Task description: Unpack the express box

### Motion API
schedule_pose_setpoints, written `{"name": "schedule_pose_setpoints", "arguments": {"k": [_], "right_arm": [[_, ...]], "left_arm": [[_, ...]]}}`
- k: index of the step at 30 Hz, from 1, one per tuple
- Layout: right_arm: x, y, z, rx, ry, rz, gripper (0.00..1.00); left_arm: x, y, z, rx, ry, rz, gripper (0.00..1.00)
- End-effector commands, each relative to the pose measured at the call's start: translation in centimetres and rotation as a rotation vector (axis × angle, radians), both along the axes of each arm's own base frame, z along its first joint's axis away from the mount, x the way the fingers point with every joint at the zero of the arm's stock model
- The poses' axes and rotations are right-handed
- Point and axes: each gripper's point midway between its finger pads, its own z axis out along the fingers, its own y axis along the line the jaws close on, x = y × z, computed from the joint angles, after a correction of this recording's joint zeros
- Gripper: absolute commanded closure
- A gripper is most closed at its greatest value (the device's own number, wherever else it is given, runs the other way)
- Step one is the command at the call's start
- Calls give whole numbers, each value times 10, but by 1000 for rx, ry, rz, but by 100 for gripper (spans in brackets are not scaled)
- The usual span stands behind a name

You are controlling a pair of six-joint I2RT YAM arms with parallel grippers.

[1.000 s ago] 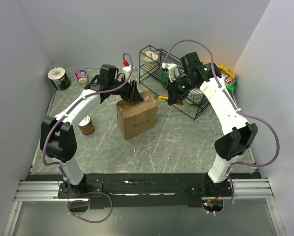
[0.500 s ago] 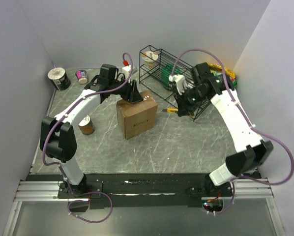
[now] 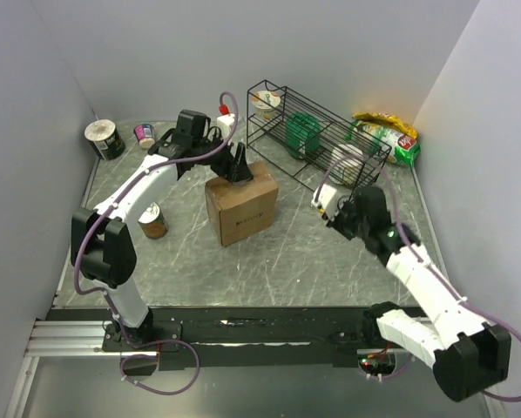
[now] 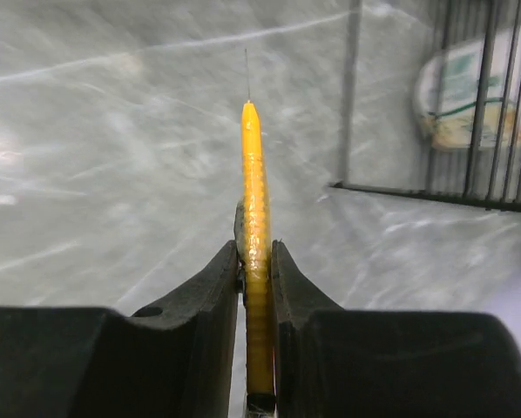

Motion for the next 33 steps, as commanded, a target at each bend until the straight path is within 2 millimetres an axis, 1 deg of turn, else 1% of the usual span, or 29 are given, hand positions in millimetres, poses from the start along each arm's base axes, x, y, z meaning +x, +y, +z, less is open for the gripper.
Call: {"name": "schedule_pose_setpoints", "arguments": {"k": [1,2,3,4,6,8,9,11,12,14,15,16,17,18,19,20,21,22,23,24,25,26,27,28,29,30,31,32,33], "right_arm": [[61,9,33,-68,-591,90,96],[64,15,46,-58,-697,111,94],[61,20,41,-69,-725,142,82],[53,29,18,-109,-732,211,75],[46,36,-4,-157,-783,283,61],[39,49,-26,-179,-771,353,56],[35,50,-36,-189,-774,372,51],[31,53,-57,-200,-730,403,47],[29,53,-64,-203,-711,410,37],[27,54,-70,-202,-677,417,25],[31,59,-57,-165,-677,405,19],[25,59,-67,-150,-587,412,17],[25,62,-47,-98,-588,389,16],[31,74,-9,35,-567,359,15],[25,76,-5,87,-479,341,14],[23,83,11,157,-438,324,14],[29,95,62,284,-441,284,14],[23,106,76,350,-388,314,13],[24,113,75,383,-300,297,13],[28,124,116,490,-290,265,12],[31,130,125,530,-258,247,12],[42,136,118,543,-189,209,12],[49,143,142,605,-171,174,12],[56,146,143,616,-142,143,12],[68,153,128,610,-74,110,12],[73,156,133,632,-39,80,12],[76,161,130,640,-14,74,11],[81,168,118,641,36,72,11],[83,172,122,669,59,63,11]], "left_arm": [[-15,11,7,81,-22,-33,18],[-17,11,14,82,-41,-50,18],[-19,11,20,80,-60,-64,17],[-21,12,23,84,-72,-76,17],[-26,14,28,101,-105,-113,17],[-28,17,28,123,-132,-139,16],[-29,19,28,138,-135,-139,16],[-26,22,31,157,-163,-133,16],[-25,25,34,173,-177,-122,16],[-24,31,38,206,-206,-120,16],[-23,34,40,223,-219,-113,16],[-23,41,39,254,-222,-98,16],[-21,46,40,274,-239,-95,16],[-22,51,41,284,-246,-90,16],[-20,58,41,291,-242,-80,16],[-21,64,38,298,-229,-77,16],[-21,69,37,298,-219,-69,16],[-18,75,36,297,-208,-56,17],[-21,77,34,292,-186,-62,17],[-21,77,32,289,-173,-66,18],[-20,79,30,286,-159,-64,18],[-23,77,29,273,-148,-74,19],[-24,75,27,266,-140,-81,19],[-25,74,25,261,-131,-83,19],[-26,73,22,255,-123,-89,19],[-27,73,19,254,-114,-91,19],[-28,73,17,253,-109,-92,20],[-29,73,14,254,-98,-90,20],[-30,73,14,249,-96,-93,20]]}}
